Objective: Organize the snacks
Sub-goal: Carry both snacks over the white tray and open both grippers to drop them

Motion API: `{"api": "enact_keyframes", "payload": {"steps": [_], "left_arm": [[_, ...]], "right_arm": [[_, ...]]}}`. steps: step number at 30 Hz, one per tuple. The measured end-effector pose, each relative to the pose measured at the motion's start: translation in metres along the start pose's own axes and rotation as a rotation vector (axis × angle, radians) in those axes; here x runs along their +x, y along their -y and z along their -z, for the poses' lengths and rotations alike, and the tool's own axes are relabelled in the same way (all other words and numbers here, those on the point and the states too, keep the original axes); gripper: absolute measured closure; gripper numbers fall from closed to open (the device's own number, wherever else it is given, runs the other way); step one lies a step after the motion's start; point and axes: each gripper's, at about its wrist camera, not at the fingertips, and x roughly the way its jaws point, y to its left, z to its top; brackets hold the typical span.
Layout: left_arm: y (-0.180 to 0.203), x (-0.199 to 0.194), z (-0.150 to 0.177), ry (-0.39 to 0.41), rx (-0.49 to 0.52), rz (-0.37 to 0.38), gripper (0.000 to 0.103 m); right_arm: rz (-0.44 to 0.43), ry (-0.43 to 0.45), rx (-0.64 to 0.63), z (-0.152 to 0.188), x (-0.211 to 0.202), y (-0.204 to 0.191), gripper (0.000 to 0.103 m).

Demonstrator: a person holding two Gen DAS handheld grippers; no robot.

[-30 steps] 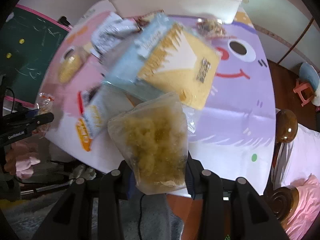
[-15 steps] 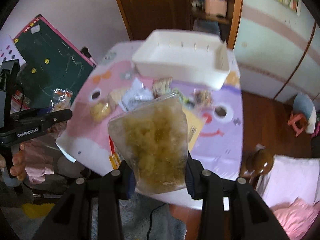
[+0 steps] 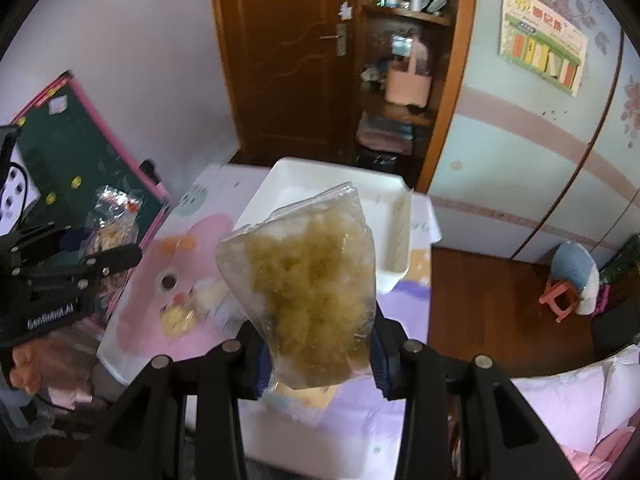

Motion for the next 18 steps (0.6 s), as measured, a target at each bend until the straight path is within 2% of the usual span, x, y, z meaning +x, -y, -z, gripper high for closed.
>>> {"api": "enact_keyframes", "payload": {"steps": [4, 11, 18], "left_arm": [[-0.003, 0.026, -0.040, -0.006, 0.014, 0.003, 0.055], [-0.017, 0.110, -0.098, -0.059, 0.009, 0.020, 0.055], [-0.025, 0.197, -0.117, -0.138, 0.006, 0.023, 0.055]], "right_arm": [[0.043, 0.006, 0.030, -0.036, 0.023, 0.007, 0.063], [0.105, -0.035, 0.080, -0.086, 0.090, 0.026, 0.063], [0.130, -0.129, 0.133, -0.108, 0.168, 0.036, 0.063]]}}
